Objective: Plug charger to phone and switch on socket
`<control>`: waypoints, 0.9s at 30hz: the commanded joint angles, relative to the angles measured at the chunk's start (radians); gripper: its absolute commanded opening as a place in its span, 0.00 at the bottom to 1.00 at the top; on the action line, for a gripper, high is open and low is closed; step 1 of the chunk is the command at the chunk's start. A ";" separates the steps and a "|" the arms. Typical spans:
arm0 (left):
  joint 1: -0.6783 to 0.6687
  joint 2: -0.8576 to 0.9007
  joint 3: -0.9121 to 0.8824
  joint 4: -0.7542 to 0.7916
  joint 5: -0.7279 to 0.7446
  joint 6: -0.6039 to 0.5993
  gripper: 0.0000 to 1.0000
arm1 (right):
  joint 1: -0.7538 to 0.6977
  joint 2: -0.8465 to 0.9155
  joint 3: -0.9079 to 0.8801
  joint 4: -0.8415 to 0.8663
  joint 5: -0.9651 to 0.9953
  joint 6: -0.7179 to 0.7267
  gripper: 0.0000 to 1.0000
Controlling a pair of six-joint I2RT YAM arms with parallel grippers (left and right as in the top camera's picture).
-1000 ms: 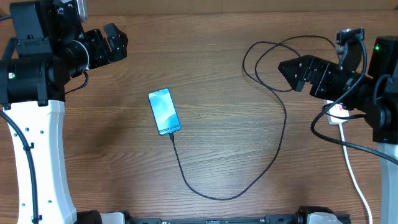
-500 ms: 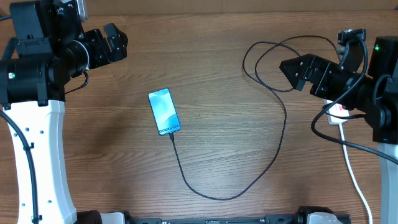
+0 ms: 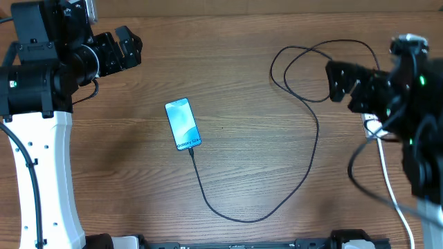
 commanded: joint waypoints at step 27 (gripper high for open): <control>0.002 0.005 0.000 0.000 0.010 0.011 1.00 | 0.005 -0.849 -1.232 0.805 -0.071 -0.395 1.00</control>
